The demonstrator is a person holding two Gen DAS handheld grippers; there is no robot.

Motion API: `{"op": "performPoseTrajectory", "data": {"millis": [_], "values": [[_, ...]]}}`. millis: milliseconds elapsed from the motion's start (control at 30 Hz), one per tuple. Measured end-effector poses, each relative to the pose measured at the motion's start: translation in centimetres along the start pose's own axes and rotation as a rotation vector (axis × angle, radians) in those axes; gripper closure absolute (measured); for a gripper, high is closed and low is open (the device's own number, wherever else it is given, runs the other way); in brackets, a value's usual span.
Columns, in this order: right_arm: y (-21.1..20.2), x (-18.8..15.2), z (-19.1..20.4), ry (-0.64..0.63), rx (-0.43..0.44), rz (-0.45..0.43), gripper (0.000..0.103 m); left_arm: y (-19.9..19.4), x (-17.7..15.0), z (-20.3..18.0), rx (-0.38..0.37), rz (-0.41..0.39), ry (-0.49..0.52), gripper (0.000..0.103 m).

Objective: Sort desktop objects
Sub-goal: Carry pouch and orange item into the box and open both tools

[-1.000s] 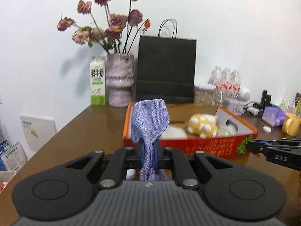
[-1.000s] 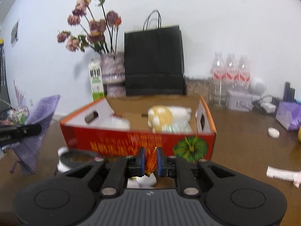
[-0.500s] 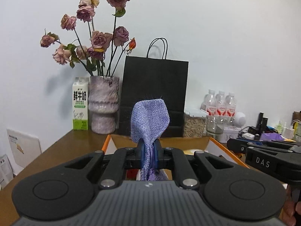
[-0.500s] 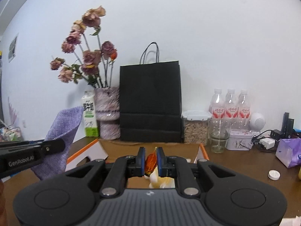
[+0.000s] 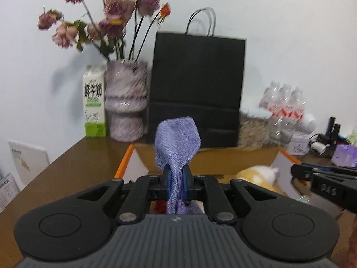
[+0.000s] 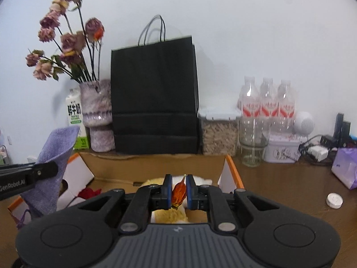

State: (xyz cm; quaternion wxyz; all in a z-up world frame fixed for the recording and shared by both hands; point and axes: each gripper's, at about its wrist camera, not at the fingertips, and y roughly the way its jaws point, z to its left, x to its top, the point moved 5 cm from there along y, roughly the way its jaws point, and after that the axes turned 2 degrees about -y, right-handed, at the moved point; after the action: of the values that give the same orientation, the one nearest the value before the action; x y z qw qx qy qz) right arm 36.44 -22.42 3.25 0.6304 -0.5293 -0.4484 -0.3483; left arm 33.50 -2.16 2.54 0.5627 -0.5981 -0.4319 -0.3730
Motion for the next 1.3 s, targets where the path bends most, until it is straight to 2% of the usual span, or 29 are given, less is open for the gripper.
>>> {"op": "performPoseTrajectory", "data": {"millis": [267, 567, 667, 700, 733, 800, 833, 900, 933, 967, 1067, 1300], "values": [[1.2, -1.2, -0.4, 0.003, -0.005, 0.042, 0.092, 1.1, -1.3, 0.6, 0.014, 0.06, 0.021, 0.093], [1.3, -1.8, 0.2, -0.023, 0.005, 0.06, 0.091, 1.2, -1.6, 0.0, 0.007, 0.069, 0.048, 0.092], [1.3, -1.8, 0.2, -0.014, 0.017, 0.068, 0.089, 1.1, -1.8, -0.4, 0.003, 0.059, 0.066, 0.089], [1.3, -1.8, 0.2, -0.002, 0.021, 0.068, 0.087, 1.1, -1.8, -0.5, 0.004, 0.056, 0.073, 0.079], [1.2, -1.7, 0.1, 0.009, 0.026, 0.068, 0.082, 1.1, -1.8, -0.6, 0.007, 0.053, 0.08, 0.073], [1.0, -1.7, 0.0, 0.027, 0.032, 0.06, 0.055, 0.8, -1.7, -0.8, 0.008, 0.042, 0.082, 0.04], [0.9, -1.5, -0.1, 0.033, 0.032, 0.047, 0.048, 0.6, -1.6, -0.9, 0.007, 0.03, 0.084, 0.034], [0.5, -1.3, -0.2, 0.039, 0.022, 0.012, 0.014, 0.2, -1.4, -1.0, 0.003, 0.008, 0.086, 0.006], [0.2, -1.1, -0.2, 0.04, 0.013, -0.01, 0.006, 0.0, -1.4, -1.0, 0.003, -0.004, 0.085, 0.0], [0.0, -1.0, -0.2, 0.041, 0.008, -0.032, 0.0, -0.2, -1.3, -1.1, 0.005, -0.021, 0.087, 0.0], [-0.5, -0.7, -0.3, 0.044, 0.01, -0.057, 0.0, -0.7, -1.2, -1.3, 0.015, -0.047, 0.095, 0.0], [-0.5, -0.7, -0.1, 0.037, 0.01, -0.042, 0.0, -1.0, -1.1, -1.3, 0.015, -0.059, 0.088, 0.0]]}}
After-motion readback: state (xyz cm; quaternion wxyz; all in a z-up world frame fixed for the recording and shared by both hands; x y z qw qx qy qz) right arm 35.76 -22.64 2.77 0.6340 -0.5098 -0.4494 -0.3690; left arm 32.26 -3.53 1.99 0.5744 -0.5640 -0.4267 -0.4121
